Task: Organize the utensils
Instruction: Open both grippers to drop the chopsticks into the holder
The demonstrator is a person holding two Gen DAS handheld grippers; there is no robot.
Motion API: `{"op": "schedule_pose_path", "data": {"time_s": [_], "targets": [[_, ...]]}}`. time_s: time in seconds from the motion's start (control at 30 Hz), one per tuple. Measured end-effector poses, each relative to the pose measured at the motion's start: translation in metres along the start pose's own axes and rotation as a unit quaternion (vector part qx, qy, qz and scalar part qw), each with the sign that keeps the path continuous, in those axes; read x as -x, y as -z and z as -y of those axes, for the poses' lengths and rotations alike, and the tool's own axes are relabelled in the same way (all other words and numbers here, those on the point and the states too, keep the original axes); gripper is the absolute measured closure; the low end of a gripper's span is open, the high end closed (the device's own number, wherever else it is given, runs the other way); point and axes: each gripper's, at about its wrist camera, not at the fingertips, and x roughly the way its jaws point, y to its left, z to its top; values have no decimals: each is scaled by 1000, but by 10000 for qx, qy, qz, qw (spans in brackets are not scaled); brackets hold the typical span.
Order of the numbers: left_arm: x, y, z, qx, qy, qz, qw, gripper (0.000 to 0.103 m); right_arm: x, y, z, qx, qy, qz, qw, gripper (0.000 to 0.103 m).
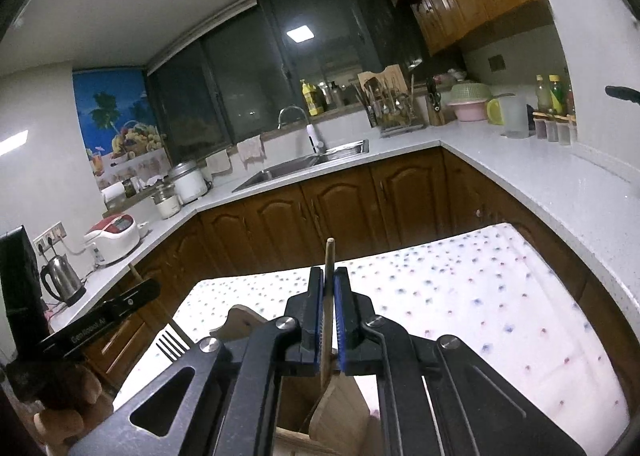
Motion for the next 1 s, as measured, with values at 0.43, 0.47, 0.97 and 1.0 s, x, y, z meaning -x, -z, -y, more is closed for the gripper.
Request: {"op": "schedule_pose_path", "data": {"time_s": [0.43,0.47,0.97,1.0], "targets": [[23,-3,-4,148,154,-11,9998,43,21,-3,9,-265,-177,177,9993,36],[30,-2,-6,178,154,14,9997,36,27,-3,11,-305,-201,214,9991,34],[93,81,-30,555,-111,-573,9968,24,103,55,36,-787,-230,-107,9966,7],[95,89,-32,585,-128,-660,9960,24,108,62,37,-776,-179,-154,9967,7]]}}
